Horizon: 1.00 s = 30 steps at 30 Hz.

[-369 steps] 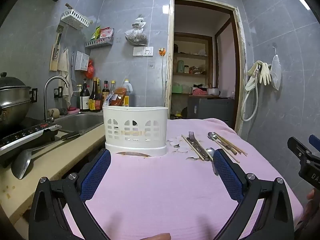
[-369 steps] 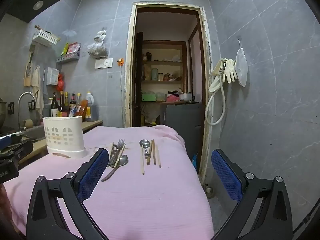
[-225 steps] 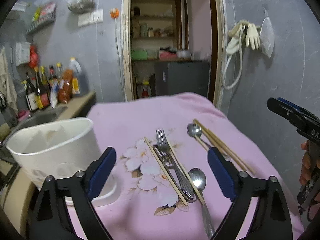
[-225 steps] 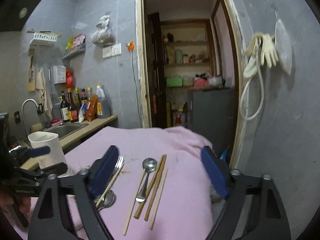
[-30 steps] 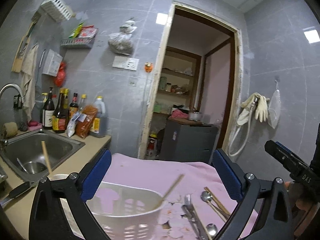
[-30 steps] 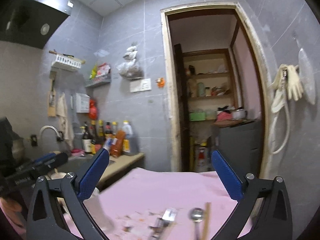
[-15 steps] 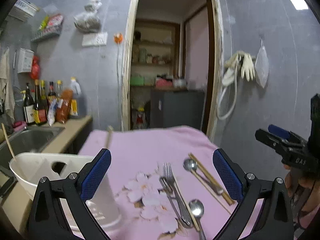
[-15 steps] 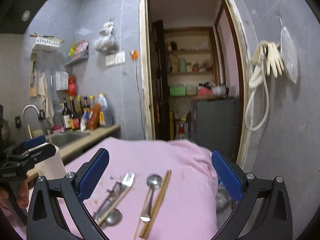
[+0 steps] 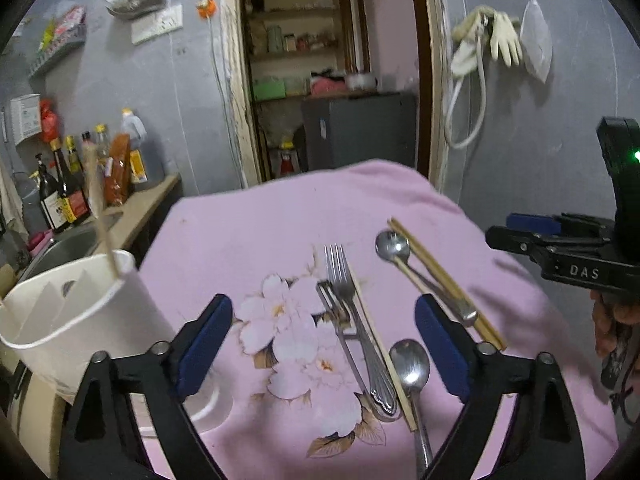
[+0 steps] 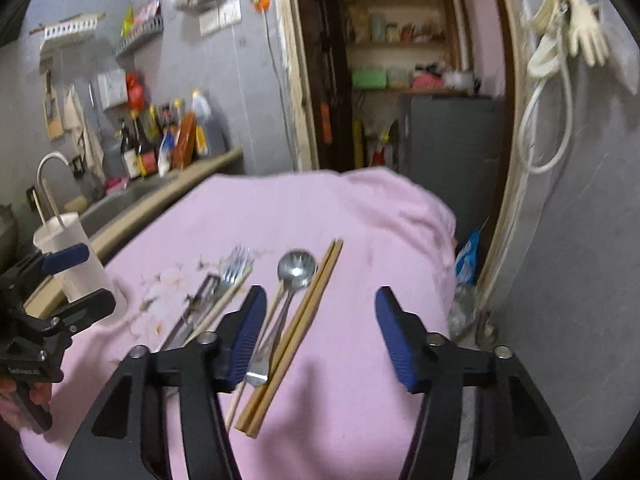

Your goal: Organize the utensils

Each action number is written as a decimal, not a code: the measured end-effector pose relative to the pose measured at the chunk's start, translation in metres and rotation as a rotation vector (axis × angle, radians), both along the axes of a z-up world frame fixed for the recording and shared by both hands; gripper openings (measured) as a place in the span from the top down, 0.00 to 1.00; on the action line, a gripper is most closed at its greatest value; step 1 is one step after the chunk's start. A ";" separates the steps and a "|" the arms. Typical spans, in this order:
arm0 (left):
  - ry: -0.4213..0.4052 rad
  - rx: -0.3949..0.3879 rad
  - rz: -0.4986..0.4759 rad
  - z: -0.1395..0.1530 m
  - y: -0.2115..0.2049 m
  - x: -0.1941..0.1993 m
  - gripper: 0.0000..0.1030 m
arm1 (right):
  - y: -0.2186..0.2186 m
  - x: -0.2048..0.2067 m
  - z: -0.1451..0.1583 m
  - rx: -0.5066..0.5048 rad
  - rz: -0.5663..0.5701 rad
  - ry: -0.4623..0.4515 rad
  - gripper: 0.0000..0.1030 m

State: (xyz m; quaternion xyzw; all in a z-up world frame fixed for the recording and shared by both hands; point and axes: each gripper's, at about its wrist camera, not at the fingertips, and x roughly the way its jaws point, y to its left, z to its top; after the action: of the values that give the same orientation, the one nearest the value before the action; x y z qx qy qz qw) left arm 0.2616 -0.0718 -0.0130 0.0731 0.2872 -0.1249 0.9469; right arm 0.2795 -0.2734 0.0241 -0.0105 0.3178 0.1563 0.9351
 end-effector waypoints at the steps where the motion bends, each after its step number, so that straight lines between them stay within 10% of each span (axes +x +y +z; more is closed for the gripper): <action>1: 0.020 0.007 -0.001 -0.003 -0.002 0.004 0.24 | 0.001 0.005 -0.003 -0.007 0.008 0.019 0.57; 21: 0.337 -0.019 0.025 -0.050 -0.001 0.092 0.75 | 0.011 0.046 -0.025 -0.014 0.071 0.171 0.81; 30: 0.373 -0.066 0.032 -0.051 0.009 0.094 0.77 | 0.018 0.066 -0.038 -0.041 0.073 0.243 0.84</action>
State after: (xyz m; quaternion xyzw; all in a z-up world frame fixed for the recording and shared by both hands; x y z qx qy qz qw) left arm 0.3551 -0.0631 -0.0641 0.0130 0.4546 -0.1306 0.8810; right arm 0.3453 -0.2556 -0.0144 -0.0222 0.4316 0.1835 0.8829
